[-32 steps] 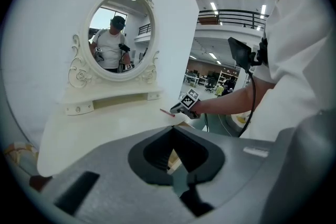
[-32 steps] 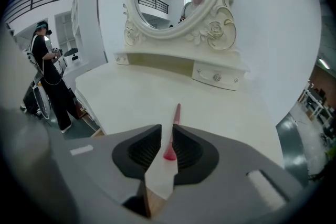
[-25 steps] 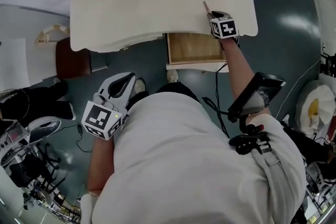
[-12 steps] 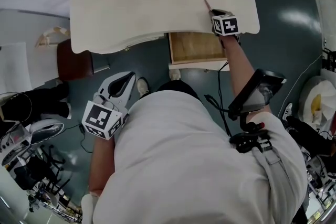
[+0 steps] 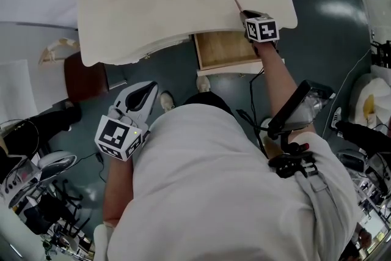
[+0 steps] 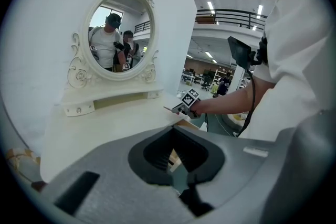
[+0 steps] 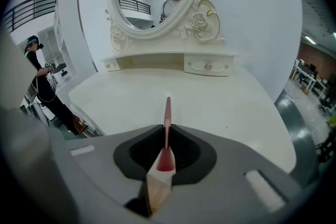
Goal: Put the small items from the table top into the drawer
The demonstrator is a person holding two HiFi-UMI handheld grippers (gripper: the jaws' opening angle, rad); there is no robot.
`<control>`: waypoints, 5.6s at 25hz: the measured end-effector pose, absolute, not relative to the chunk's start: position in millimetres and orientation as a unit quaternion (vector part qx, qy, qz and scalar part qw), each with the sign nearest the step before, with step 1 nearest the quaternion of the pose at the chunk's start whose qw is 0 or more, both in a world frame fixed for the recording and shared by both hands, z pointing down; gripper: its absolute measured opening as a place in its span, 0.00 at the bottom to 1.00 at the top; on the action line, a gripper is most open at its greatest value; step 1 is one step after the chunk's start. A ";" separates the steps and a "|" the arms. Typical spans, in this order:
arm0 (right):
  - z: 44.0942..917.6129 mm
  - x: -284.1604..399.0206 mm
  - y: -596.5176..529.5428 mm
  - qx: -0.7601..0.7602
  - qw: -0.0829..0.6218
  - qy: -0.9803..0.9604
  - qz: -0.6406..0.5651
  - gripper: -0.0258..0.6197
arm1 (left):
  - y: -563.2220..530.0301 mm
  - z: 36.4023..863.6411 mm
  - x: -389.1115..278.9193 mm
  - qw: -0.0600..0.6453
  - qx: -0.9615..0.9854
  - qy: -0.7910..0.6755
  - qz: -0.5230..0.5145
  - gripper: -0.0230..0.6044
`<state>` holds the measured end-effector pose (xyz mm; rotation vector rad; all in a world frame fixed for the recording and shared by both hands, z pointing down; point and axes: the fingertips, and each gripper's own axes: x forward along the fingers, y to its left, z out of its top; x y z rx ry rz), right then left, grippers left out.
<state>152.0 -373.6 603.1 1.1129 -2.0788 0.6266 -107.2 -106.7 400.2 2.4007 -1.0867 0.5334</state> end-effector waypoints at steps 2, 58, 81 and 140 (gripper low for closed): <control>598.8 144.1 -355.8 0.432 0.340 -0.799 0.242 0.11 | -94.8 398.6 -115.7 0.221 0.874 -0.387 0.191 0.04; 743.1 74.4 -256.7 0.212 0.519 -0.797 0.223 0.11 | -70.1 414.1 -119.4 0.255 0.837 -0.438 0.206 0.04; 765.1 58.8 -237.9 0.112 0.569 -0.799 0.156 0.11 | -67.7 414.4 -113.6 0.264 0.826 -0.451 0.208 0.04; 583.6 -17.3 -47.6 0.332 0.415 -0.821 0.211 0.04 | -4.5 430.2 -220.4 0.187 0.928 -0.270 0.175 0.04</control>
